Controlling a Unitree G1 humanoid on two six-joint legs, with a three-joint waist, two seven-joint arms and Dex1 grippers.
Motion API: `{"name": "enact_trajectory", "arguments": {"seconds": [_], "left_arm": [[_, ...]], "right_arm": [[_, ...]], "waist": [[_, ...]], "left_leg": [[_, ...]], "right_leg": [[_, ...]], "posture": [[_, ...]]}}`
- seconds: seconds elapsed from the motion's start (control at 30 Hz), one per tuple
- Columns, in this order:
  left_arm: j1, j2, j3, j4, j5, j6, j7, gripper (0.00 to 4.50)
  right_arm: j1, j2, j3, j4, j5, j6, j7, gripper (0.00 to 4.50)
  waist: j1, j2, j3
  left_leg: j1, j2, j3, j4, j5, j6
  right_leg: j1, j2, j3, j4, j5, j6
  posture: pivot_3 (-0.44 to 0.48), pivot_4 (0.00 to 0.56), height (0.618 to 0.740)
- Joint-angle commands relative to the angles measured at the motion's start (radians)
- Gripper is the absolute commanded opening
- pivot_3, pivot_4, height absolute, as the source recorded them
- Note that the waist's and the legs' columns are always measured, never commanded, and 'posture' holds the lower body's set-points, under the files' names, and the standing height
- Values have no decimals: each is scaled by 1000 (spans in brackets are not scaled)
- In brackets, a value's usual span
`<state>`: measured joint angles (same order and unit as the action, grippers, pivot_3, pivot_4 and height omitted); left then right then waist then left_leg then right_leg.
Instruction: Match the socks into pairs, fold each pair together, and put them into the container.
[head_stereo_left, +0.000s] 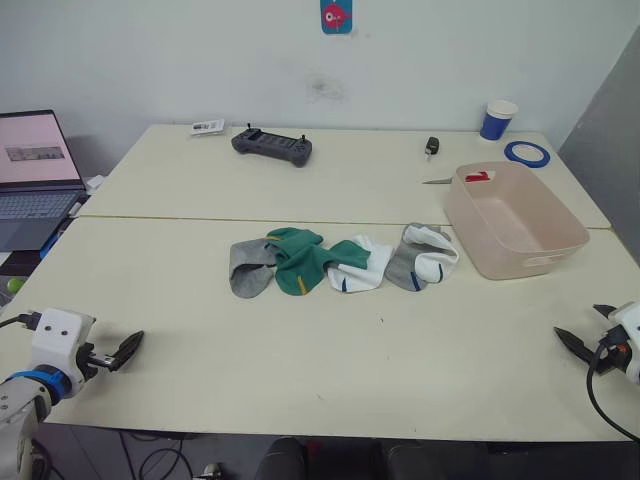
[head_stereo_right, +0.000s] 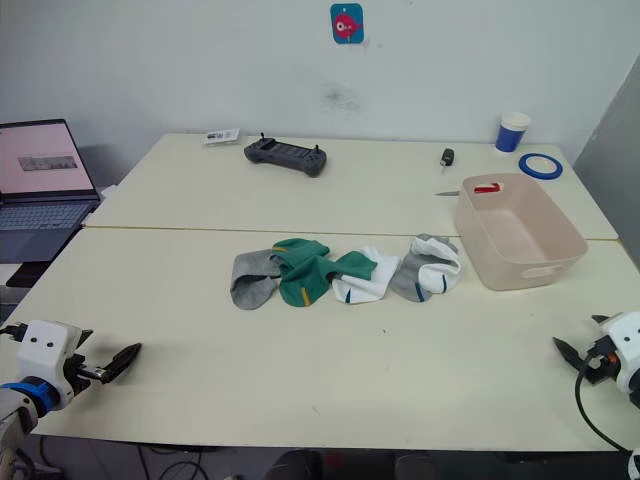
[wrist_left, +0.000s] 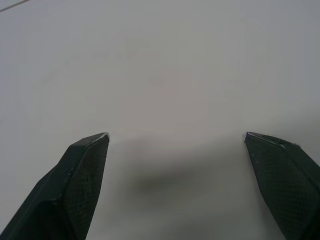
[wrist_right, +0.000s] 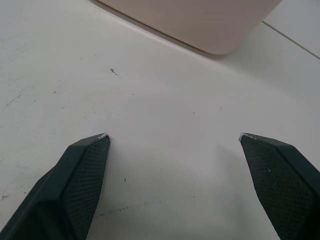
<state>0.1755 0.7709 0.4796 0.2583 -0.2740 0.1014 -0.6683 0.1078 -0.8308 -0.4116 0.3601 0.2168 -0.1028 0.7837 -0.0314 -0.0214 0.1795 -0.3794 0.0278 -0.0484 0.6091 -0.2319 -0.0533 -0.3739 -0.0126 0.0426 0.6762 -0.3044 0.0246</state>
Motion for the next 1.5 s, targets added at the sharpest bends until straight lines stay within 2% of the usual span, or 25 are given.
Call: {"name": "enact_trajectory", "arguments": {"seconds": [0.03,0.2,0.43,0.6,0.87,1.07,1.3,1.5], "left_arm": [[17,6,-7,-13,-28,35,-63,4500],[10,7,17,-38,-120,79,-161,4500],[-9,2,27,-16,-94,29,-136,4500],[6,0,29,-41,-158,82,-213,4500],[7,8,16,-70,-168,105,-249,4500],[8,0,-15,-161,-173,138,-265,4500],[-39,-23,-52,-305,-224,231,-251,4500],[-115,-51,-173,-457,-204,232,-241,4500]], "right_arm": [[3,-26,-30,-5,-2,-19,-4,4477],[-21,-21,-34,9,-5,-29,-28,4477],[-28,-21,-25,19,-10,-13,-43,4477],[-14,-15,-17,15,-16,16,-50,4477],[-5,-4,-22,-15,-7,14,-55,4477],[15,-4,-21,-51,-7,0,-46,4477],[49,14,23,-179,-12,3,-23,4477],[65,24,115,-444,41,127,37,4477]], "waist": [[0,0,0],[0,0,0],[0,-1,1],[-1,-2,1],[-1,-3,1],[-1,-3,1],[0,-3,1],[0,-2,1]], "left_leg": [[0,0,0,0,0,0],[0,0,1,0,0,0],[0,0,0,1,0,0],[0,0,-1,1,0,0],[0,1,-1,1,0,0],[0,1,-1,1,0,0],[0,1,-2,2,0,0],[0,1,-2,2,0,0]], "right_leg": [[0,0,0,0,0,0],[0,0,-1,0,0,0],[0,2,0,0,0,0],[0,4,0,0,0,0],[0,4,1,1,0,-1],[0,4,1,2,0,-1],[0,4,1,2,0,-1],[0,5,1,3,0,-1]], "posture": [[0,150,740],[0,150,740],[0,150,740],[0,150,740],[0,150,740],[0,150,740],[0,150,740],[0,150,740]]}}
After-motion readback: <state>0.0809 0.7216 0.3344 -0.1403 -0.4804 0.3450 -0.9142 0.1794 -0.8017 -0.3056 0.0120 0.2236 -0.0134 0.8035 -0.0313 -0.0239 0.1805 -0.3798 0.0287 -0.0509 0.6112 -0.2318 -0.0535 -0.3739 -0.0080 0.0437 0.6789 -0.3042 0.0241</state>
